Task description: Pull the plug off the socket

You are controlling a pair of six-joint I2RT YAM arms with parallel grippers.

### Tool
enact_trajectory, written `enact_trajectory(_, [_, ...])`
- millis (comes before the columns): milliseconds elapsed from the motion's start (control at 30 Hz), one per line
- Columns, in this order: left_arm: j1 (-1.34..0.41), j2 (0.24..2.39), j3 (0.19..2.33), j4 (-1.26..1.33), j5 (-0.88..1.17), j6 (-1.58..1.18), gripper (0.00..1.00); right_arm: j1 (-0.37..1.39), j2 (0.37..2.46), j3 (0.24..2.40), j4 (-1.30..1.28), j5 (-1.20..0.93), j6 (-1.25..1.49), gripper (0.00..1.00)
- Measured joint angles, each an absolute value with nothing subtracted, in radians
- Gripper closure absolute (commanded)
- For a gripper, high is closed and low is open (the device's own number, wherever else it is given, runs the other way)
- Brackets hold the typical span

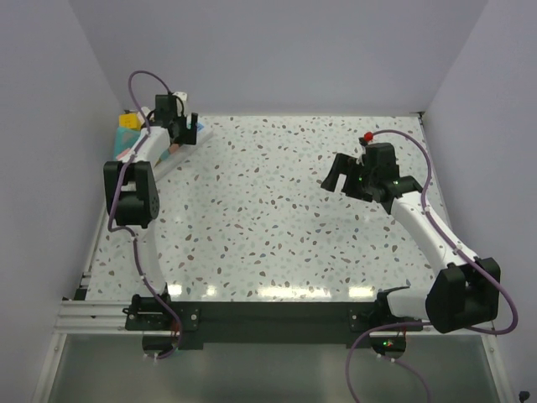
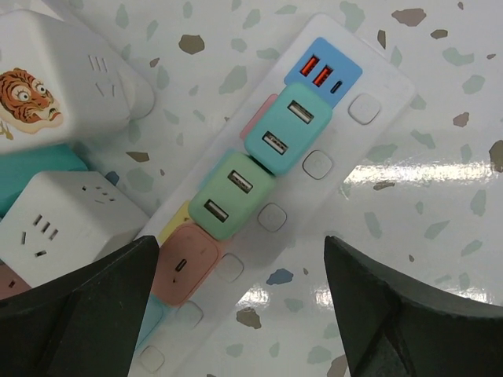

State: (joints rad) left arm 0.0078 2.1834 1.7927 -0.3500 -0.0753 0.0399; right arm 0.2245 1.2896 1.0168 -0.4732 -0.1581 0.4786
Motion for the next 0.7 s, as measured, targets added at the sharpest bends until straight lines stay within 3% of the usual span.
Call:
enact_trajectory(200, [0.005, 2.199, 1.857, -0.399, -0.126, 0.047, 0.08, 0.224, 1.312, 1.017, -0.469, -0.165, 0.478, 0.01])
enact_trajectory(300, [0.006, 2.217, 1.879, -0.399, -0.111, 0.063, 0.12, 0.224, 1.333, 1.018, -0.469, -0.17, 0.478, 0.01])
enact_trajectory(400, [0.006, 2.247, 1.88, -0.405, -0.074, 0.073, 0.21, 0.224, 1.344, 1.025, -0.471, -0.172, 0.477, 0.01])
enact_trajectory(600, [0.018, 2.263, 1.875, -0.377, -0.083, 0.106, 0.47, 0.224, 1.353, 1.049, -0.472, -0.172, 0.471, 0.02])
enact_trajectory(700, [0.022, 2.255, 1.864, -0.366, -0.077, 0.109, 0.5, 0.224, 1.353, 1.049, -0.472, -0.172, 0.472, 0.02])
